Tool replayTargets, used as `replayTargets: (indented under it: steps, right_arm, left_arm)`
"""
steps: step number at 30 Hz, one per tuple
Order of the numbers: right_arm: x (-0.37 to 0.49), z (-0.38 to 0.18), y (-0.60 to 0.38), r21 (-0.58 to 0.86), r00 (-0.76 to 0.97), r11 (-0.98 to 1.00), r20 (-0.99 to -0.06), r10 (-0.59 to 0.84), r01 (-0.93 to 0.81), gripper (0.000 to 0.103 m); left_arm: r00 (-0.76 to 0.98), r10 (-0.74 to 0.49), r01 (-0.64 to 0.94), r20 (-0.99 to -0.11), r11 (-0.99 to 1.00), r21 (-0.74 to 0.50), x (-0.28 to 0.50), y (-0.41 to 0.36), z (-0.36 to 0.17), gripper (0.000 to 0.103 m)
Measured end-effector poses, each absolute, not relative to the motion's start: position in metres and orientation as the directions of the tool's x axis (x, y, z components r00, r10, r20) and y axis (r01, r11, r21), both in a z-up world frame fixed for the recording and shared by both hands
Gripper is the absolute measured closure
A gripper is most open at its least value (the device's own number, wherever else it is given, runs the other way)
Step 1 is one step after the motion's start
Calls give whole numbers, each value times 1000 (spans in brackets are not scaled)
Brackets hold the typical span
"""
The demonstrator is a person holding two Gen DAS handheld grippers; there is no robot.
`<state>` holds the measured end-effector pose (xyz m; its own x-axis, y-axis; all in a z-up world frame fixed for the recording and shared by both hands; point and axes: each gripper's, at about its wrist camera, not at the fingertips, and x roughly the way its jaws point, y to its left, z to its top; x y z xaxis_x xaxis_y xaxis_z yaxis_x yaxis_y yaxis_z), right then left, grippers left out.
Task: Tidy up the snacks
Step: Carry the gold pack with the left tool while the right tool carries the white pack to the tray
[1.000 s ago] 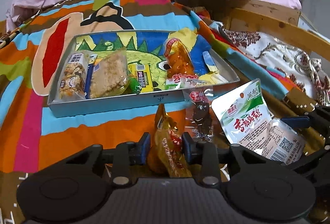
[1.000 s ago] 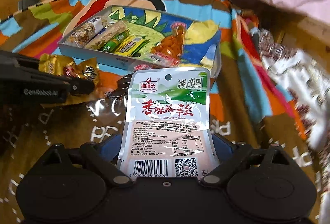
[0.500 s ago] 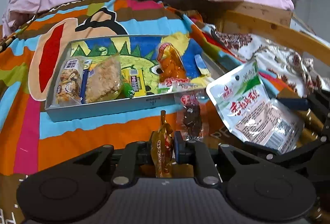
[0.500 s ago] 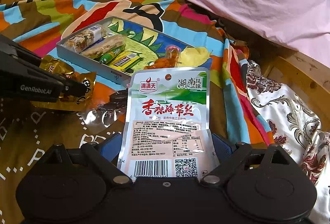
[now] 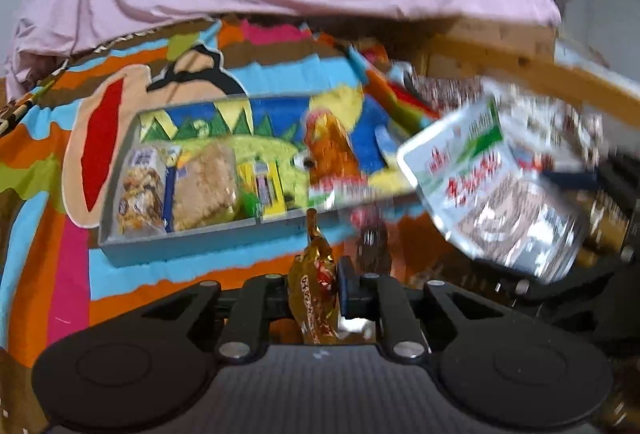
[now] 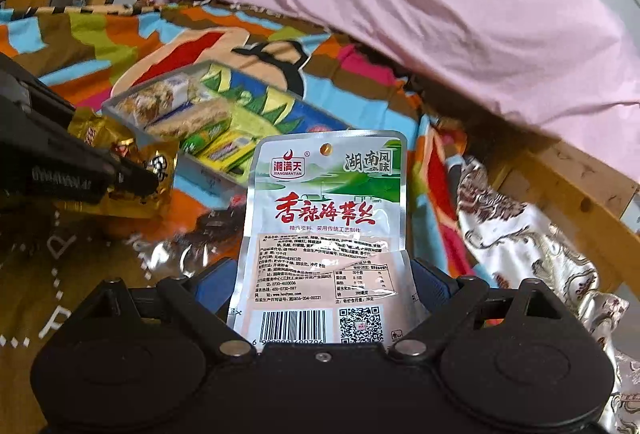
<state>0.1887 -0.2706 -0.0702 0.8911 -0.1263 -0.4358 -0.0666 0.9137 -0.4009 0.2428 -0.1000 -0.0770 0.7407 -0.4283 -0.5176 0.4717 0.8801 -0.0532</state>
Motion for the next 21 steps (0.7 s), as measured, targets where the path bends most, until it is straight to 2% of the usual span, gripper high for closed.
replayTargets:
  steps: [3, 9, 13, 17, 21]
  right_arm:
    - [193, -62, -275, -384, 906, 922, -404, -123, -46, 10]
    - [232, -44, -287, -350, 945, 936, -311, -101, -15, 10]
    - [270, -32, -303, -271, 958, 963, -276, -78, 1, 10]
    - [310, -34, -318, -210, 958, 978, -280, -56, -4, 10]
    - [343, -44, -335, -103, 939, 995, -343, -24, -12, 10]
  left_arm:
    - [761, -441, 455, -477, 886, -93, 245, -94, -64, 86]
    - [799, -436, 442, -413, 893, -87, 266, -100, -36, 86]
    - [819, -435, 434, -374, 896, -91, 301, -112, -22, 86]
    - [817, -448, 425, -364, 893, -145, 345, -126, -17, 86]
    - [803, -454, 418, -385, 891, -179, 385, -141, -24, 86]
